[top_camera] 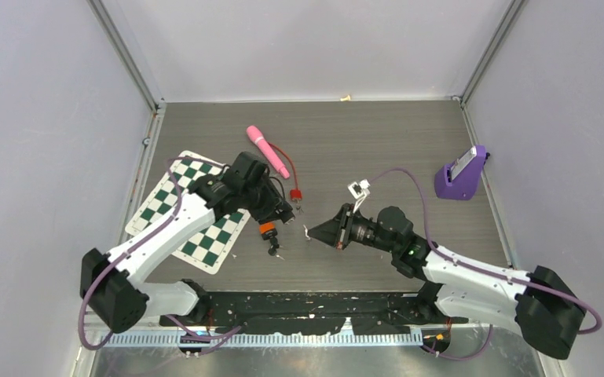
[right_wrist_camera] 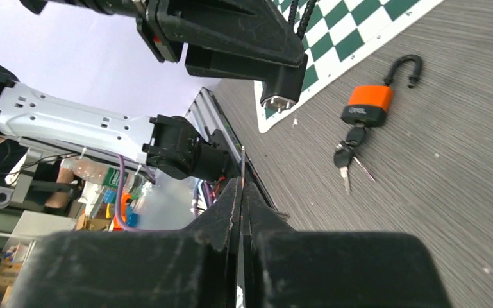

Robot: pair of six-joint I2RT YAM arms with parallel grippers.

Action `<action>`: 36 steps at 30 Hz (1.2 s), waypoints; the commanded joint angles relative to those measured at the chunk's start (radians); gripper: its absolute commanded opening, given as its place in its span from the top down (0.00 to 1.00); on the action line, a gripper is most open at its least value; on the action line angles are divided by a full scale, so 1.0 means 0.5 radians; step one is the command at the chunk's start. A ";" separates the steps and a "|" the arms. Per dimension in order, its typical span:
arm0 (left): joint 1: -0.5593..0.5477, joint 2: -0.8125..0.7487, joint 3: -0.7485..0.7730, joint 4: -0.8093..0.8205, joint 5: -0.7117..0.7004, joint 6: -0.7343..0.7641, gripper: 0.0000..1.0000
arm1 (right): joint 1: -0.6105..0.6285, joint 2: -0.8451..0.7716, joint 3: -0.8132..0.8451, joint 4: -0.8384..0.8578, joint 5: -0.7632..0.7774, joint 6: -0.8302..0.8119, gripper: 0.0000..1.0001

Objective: Unlock with the key

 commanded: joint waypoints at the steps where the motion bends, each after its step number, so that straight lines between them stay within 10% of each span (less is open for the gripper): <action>1: 0.065 -0.279 -0.107 0.199 0.042 -0.150 1.00 | 0.023 0.214 0.166 0.356 -0.128 0.046 0.95; 36: 0.148 -0.372 -0.191 0.353 0.170 -0.113 1.00 | 0.023 0.383 0.341 0.113 -0.069 0.019 0.95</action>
